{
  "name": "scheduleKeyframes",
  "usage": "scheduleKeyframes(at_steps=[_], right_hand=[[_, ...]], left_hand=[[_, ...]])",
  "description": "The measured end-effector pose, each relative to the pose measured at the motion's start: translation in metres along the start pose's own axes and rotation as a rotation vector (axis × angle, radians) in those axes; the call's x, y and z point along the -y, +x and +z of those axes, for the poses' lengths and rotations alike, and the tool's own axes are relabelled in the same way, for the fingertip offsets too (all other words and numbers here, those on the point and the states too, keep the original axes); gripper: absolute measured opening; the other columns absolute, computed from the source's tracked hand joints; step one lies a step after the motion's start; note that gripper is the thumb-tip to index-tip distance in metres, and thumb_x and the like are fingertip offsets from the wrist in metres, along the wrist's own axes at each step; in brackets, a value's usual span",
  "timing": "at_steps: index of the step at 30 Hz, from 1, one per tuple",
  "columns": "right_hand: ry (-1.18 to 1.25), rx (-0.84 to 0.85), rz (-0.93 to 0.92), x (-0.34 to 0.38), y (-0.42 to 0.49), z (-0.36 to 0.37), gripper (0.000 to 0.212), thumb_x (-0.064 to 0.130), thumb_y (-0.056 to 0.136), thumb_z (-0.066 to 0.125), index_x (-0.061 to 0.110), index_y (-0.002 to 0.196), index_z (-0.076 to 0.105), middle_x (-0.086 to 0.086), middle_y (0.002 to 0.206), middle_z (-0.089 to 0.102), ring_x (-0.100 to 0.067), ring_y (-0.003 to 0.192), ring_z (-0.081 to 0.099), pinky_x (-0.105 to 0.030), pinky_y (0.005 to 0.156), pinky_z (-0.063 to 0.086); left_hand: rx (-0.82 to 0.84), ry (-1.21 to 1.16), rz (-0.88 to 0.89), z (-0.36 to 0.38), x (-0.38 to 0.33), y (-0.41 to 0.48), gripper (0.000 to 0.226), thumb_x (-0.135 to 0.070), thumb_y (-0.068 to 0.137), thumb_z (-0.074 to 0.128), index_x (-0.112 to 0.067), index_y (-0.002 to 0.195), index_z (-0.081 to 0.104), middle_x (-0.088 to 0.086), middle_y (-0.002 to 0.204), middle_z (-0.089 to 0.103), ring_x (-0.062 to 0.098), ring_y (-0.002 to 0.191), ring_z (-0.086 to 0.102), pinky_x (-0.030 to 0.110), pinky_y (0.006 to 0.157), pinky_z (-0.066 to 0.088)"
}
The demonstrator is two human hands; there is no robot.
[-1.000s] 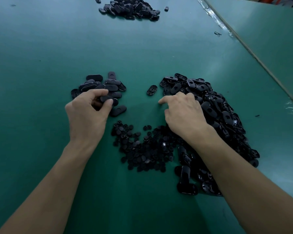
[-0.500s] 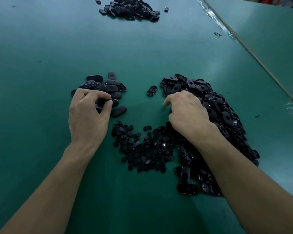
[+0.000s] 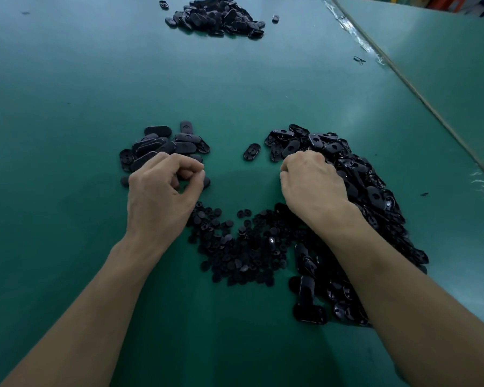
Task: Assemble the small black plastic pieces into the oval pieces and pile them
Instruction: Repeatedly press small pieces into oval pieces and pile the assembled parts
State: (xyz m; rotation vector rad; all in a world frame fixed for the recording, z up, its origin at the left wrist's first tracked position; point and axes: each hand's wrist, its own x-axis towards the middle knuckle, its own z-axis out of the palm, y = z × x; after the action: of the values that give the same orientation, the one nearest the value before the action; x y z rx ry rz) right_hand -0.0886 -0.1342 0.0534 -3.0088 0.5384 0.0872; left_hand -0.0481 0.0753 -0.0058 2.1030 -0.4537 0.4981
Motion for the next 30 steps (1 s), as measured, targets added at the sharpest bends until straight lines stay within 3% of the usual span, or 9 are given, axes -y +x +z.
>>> scheduleKeyframes(at_steps=[4,7,10,15,19,22,26,30], right_hand=[[0.06,-0.143,-0.044,-0.003,0.002,-0.001,0.017,0.009,0.101,0.052,0.008,0.111,0.066,-0.012,0.108,0.063,-0.028,0.082,0.06,-0.039,0.072,0.053],[0.225,-0.254,-0.178,0.001,0.002,-0.002,0.02,0.01,0.102,0.053,0.008,0.109,0.072,-0.008,0.104,0.071,-0.022,0.088,0.067,-0.034,0.085,0.057],[0.484,-0.241,-0.346,0.015,-0.006,-0.005,0.019,0.016,0.1,0.06,0.01,0.111,0.075,-0.002,0.105,0.074,-0.01,0.092,0.066,-0.022,0.091,0.052],[0.8,-0.196,-0.44,0.036,-0.021,-0.003,0.015,0.009,0.09,0.069,0.014,0.102,0.076,0.002,0.095,0.073,-0.006,0.085,0.068,-0.027,0.084,0.057],[0.923,-0.153,-0.451,0.045,-0.026,-0.001,0.028,-0.005,0.083,0.066,0.014,0.101,0.075,-0.002,0.098,0.07,-0.01,0.084,0.07,-0.027,0.081,0.059],[0.946,-0.122,-0.434,0.046,-0.026,0.0,0.027,-0.005,0.083,0.065,0.013,0.101,0.075,-0.001,0.096,0.072,-0.007,0.081,0.071,-0.025,0.079,0.059],[1.045,-0.07,-0.427,0.042,-0.026,-0.003,0.026,-0.001,0.086,0.061,0.014,0.105,0.072,0.003,0.092,0.072,0.0,0.065,0.067,-0.01,0.062,0.048],[0.972,-0.097,-0.342,0.04,-0.025,-0.002,0.037,0.013,0.093,0.064,0.025,0.129,0.062,0.006,0.114,0.062,-0.007,0.074,0.069,-0.025,0.076,0.058]], left_hand=[[-0.027,-0.067,0.023,0.002,-0.005,-0.002,0.008,-0.011,0.086,0.077,-0.018,0.088,0.074,-0.008,0.078,0.06,0.006,0.063,0.052,0.008,0.06,0.041],[-0.016,-0.167,0.022,0.005,-0.014,-0.004,0.008,-0.015,0.088,0.076,-0.022,0.089,0.072,-0.009,0.076,0.064,0.008,0.061,0.057,0.012,0.058,0.046],[0.018,-0.356,-0.126,0.005,-0.022,-0.006,0.005,-0.026,0.091,0.071,-0.029,0.088,0.07,-0.005,0.069,0.07,0.01,0.058,0.065,0.026,0.05,0.053],[0.078,-0.558,-0.257,0.002,-0.027,-0.003,0.007,-0.022,0.098,0.063,-0.023,0.099,0.07,-0.008,0.074,0.074,0.004,0.045,0.061,0.016,0.041,0.045],[0.11,-0.608,-0.27,0.0,-0.028,-0.002,0.012,-0.029,0.092,0.067,-0.021,0.101,0.071,-0.006,0.074,0.074,0.005,0.043,0.057,0.016,0.041,0.044],[0.157,-0.637,-0.259,0.001,-0.029,-0.002,0.016,-0.031,0.086,0.07,-0.021,0.098,0.071,-0.01,0.071,0.073,0.002,0.047,0.058,0.015,0.044,0.045],[0.153,-0.66,-0.247,0.001,-0.027,-0.002,0.017,-0.03,0.085,0.073,-0.022,0.099,0.072,-0.009,0.081,0.075,0.003,0.065,0.067,0.018,0.052,0.053],[0.125,-0.664,-0.231,0.004,-0.025,-0.003,0.018,-0.01,0.086,0.077,-0.021,0.099,0.072,-0.004,0.089,0.076,0.008,0.073,0.07,0.022,0.062,0.058]])
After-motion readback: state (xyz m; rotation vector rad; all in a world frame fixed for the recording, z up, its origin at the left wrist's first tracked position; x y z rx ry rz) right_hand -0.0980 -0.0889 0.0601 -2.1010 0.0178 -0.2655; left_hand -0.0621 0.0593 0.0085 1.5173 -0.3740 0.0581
